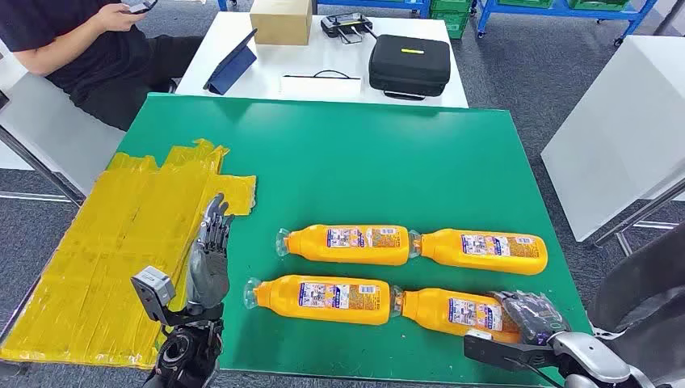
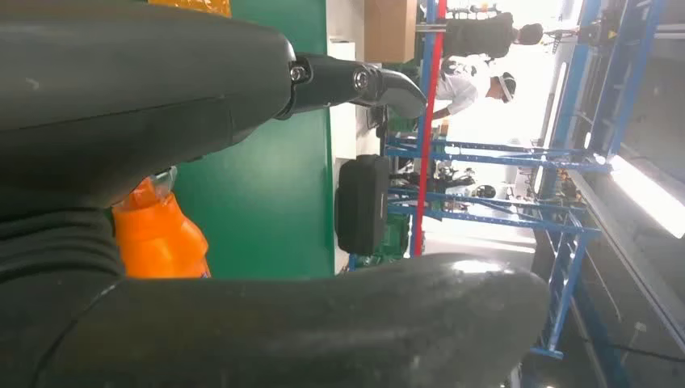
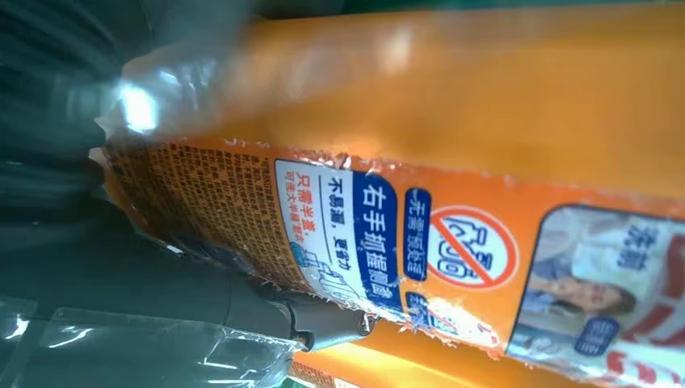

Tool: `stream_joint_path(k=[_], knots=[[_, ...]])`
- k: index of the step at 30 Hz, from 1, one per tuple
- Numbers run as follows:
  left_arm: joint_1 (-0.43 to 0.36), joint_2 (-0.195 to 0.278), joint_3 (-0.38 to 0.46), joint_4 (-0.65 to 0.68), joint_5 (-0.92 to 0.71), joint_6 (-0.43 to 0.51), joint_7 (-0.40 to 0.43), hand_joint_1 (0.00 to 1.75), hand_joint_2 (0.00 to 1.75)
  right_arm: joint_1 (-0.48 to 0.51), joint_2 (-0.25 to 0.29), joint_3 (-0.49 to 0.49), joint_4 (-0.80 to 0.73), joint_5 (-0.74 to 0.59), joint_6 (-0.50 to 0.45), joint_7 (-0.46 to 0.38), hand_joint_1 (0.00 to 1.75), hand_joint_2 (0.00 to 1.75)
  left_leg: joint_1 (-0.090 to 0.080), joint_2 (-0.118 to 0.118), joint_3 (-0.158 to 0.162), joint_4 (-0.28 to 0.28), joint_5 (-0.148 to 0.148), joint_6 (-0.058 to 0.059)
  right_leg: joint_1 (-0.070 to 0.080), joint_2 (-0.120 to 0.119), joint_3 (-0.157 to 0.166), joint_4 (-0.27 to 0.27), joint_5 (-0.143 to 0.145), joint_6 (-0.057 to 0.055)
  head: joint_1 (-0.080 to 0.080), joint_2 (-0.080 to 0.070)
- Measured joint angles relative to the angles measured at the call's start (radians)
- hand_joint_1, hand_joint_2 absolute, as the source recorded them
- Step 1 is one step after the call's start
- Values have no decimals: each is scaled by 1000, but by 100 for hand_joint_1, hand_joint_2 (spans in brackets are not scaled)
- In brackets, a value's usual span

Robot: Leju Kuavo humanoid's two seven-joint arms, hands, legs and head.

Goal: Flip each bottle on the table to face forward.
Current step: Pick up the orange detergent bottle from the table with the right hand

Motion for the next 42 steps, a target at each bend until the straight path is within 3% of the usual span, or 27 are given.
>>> stream_joint_path(k=[7, 14, 20, 24, 28, 31, 34, 42], knots=[[13, 1, 13, 0, 22, 2, -1, 0, 0, 66, -36, 8, -63, -1, -44, 100, 175, 175, 0, -1, -1, 0, 0, 0, 0, -1, 4, 0, -1, 1, 0, 0], [17, 1, 25, 0, 13, -11, -5, 0, 0, 123, -53, 7, -119, -24, -86, 132, 175, 175, -1, -1, -1, 0, -1, 1, -1, -1, 3, 0, -1, 2, 0, 0], [12, 0, 18, 4, 52, -74, -10, 0, 0, 211, -15, -55, -211, -157, -90, 71, 175, 175, -1, 0, -3, 0, -1, 1, -1, 0, 1, 0, -1, 2, 0, 0], [26, 1, 20, -25, 106, -86, 28, 0, 0, 322, 44, -121, -372, -196, -90, 7, 175, 175, 0, 0, -7, 0, -1, 0, -1, -1, -2, 1, -1, 2, 0, 0], [43, 6, 29, -80, 138, -162, 86, 0, 175, 384, 154, -230, -535, -238, -106, -123, 175, 175, 0, 1, -8, 0, -1, 0, 0, 0, -4, 1, -1, 2, 0, 0], [29, 9, 32, -92, 124, -210, 108, 0, 175, 394, 266, -334, -612, -280, -91, -233, 175, 175, 0, 0, -8, 0, -1, 0, -1, 0, -5, 0, -2, 1, 0, 0], [6, 10, 31, -92, 112, -217, 114, 0, 175, 395, 346, -407, -646, -290, -77, -274, 175, 175, -1, 1, -8, 0, -1, 0, -2, 0, -4, 0, -1, 1, 0, 0], [-59, 5, -13, -53, 102, -207, 75, 0, 175, 321, 467, -470, -646, -275, -27, -358, 175, 175, -1, 1, -9, 0, 0, 1, -3, 0, -4, 1, 1, 1, 0, 0]])
